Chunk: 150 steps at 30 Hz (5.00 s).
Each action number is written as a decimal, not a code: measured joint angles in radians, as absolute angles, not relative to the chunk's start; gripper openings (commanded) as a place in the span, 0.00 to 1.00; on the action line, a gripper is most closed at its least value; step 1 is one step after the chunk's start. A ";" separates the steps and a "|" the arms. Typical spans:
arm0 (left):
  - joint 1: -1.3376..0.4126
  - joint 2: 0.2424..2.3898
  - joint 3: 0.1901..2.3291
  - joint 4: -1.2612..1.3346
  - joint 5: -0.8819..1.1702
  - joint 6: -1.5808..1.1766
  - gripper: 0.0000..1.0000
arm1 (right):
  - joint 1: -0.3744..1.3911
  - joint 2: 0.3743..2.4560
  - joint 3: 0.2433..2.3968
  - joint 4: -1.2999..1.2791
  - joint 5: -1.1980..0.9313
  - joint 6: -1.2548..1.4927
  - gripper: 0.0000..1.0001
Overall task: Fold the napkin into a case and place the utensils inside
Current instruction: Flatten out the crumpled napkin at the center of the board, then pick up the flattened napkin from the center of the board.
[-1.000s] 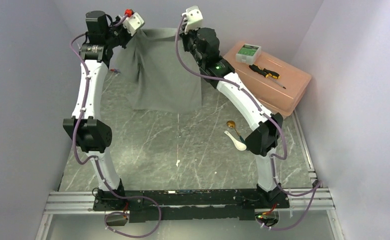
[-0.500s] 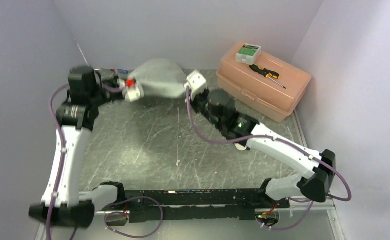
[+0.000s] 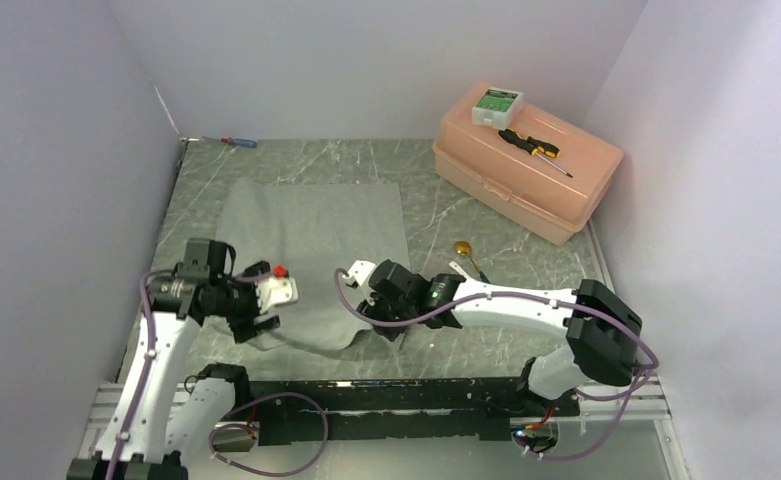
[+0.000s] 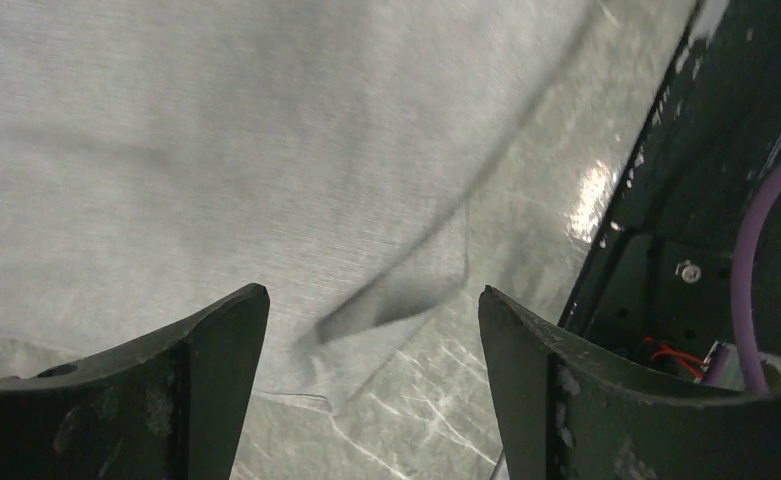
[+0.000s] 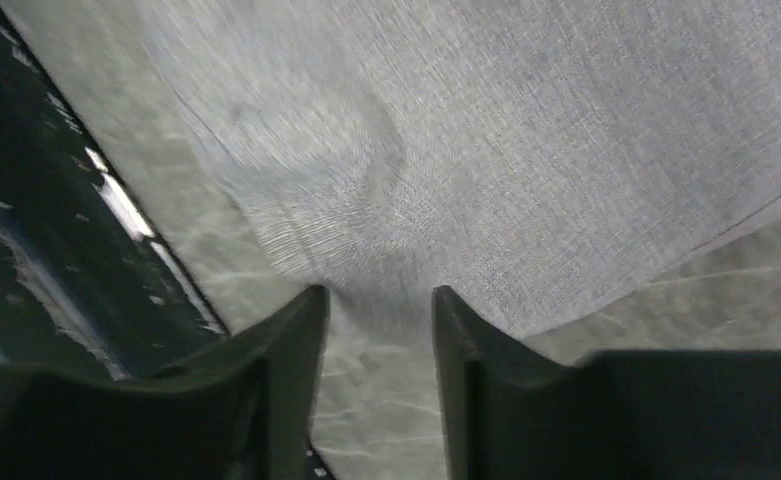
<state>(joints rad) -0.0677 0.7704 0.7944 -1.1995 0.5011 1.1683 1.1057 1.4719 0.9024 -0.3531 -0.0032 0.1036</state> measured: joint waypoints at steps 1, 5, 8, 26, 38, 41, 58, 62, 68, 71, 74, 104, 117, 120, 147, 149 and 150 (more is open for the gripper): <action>-0.068 0.805 0.838 -1.205 0.508 1.149 0.82 | 1.106 1.472 0.916 -0.371 -0.015 0.111 0.60; -0.039 0.966 1.017 -1.168 0.534 1.050 0.78 | 1.074 1.464 1.023 -0.421 -0.058 0.099 0.67; 0.001 1.092 1.092 -1.075 0.517 0.973 0.75 | 0.983 1.440 1.109 -0.413 -0.093 0.096 0.61; 0.093 1.853 1.264 -0.592 0.235 0.844 0.65 | 0.682 2.090 1.436 -0.178 0.121 0.106 0.39; 0.088 2.070 1.475 -0.411 0.099 0.846 0.62 | 0.519 2.305 1.744 -0.130 0.109 0.166 0.33; 0.082 2.121 1.539 -0.373 0.094 0.839 0.63 | 0.494 2.352 1.776 -0.128 0.123 0.176 0.33; 0.113 1.873 1.511 -0.728 0.281 0.915 0.94 | 0.504 2.328 1.773 -0.072 0.099 0.228 0.04; 0.186 1.787 1.537 -0.802 0.325 0.934 0.94 | 0.538 2.326 1.771 -0.071 0.072 0.232 0.00; 0.239 1.684 1.406 -0.933 0.361 1.060 0.94 | 0.561 2.331 1.771 -0.076 0.069 0.238 0.00; 0.256 1.660 1.317 -1.042 0.374 1.164 0.93 | 0.537 2.354 1.793 -0.106 0.077 0.235 0.00; 0.280 1.652 1.253 -1.117 0.378 1.278 0.93 | 0.503 2.397 1.843 -0.130 0.090 0.228 0.00; 0.356 1.549 0.907 -0.987 0.397 1.697 0.77 | 1.076 1.464 0.687 0.053 -0.120 -0.177 0.76; 0.356 1.529 0.832 -0.923 0.445 1.631 0.54 | 1.164 1.540 0.691 0.042 -0.144 -0.236 0.54; 0.356 1.529 0.829 -0.910 0.452 1.616 0.36 | 1.164 1.559 0.692 0.039 -0.135 -0.234 0.28; 0.345 1.495 0.933 -1.138 0.510 1.665 0.86 | 1.056 1.438 0.732 -0.038 0.010 -0.126 0.00; 0.342 1.498 0.883 -1.123 0.486 1.671 0.88 | 1.053 1.440 0.732 -0.037 0.008 -0.118 0.00; 0.339 1.504 0.866 -1.108 0.471 1.674 0.88 | 1.049 1.440 0.732 -0.036 0.007 -0.113 0.00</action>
<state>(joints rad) 0.3386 1.5036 0.8661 -1.1080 0.4709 1.6741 1.0489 1.4399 0.7319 -0.0364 0.0074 -0.1127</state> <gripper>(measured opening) 0.863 0.013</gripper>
